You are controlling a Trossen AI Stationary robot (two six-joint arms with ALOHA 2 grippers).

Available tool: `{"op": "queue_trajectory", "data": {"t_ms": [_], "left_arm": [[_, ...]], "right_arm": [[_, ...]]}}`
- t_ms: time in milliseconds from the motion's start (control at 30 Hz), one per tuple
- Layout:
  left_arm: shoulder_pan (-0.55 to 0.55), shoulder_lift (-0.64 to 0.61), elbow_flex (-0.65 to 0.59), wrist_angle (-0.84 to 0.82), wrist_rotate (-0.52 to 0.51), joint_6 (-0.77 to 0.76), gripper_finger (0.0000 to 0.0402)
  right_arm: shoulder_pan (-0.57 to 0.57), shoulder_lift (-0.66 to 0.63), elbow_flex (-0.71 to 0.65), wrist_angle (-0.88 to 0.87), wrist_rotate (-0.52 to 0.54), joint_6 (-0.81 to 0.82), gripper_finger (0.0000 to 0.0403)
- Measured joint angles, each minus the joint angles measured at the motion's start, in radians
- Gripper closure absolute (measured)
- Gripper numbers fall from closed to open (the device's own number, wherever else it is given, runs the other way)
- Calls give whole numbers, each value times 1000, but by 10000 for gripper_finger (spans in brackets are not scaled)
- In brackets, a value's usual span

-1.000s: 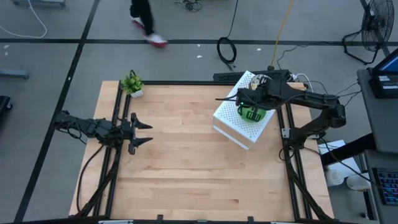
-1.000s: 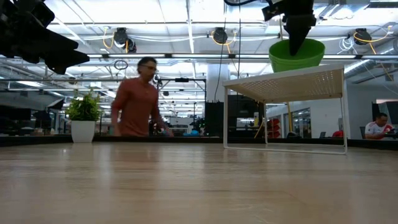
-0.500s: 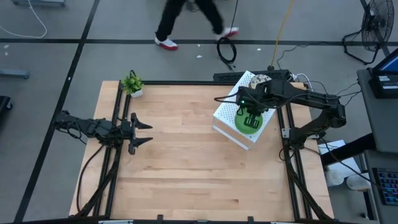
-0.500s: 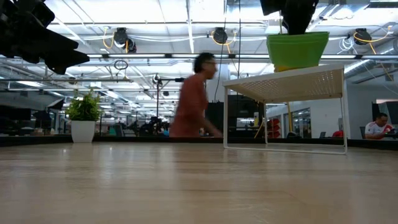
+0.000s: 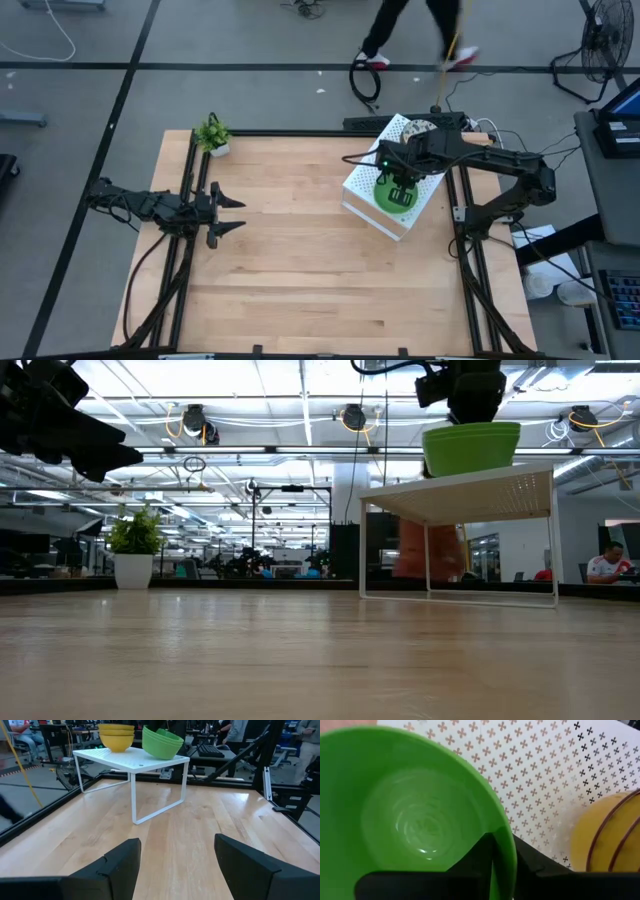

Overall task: Pick & Place Mini bowls
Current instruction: Adjust the green bowls on the shelf

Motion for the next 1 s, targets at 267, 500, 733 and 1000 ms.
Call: {"op": "queue_trajectory", "data": {"t_ms": [267, 500, 733, 1000], "left_arm": [[0, 0, 0, 0, 0, 0, 149], [0, 0, 0, 1, 0, 0, 149], [0, 0, 0, 1, -1, 0, 149], [0, 0, 0, 1, -1, 1, 149]], "right_arm": [[2, -5, -2, 18, 5, 0, 367], [0, -5, -2, 18, 21, 0, 367], [0, -7, -2, 16, 83, 42, 326], [0, -8, -2, 1, 67, 51, 234]]}}
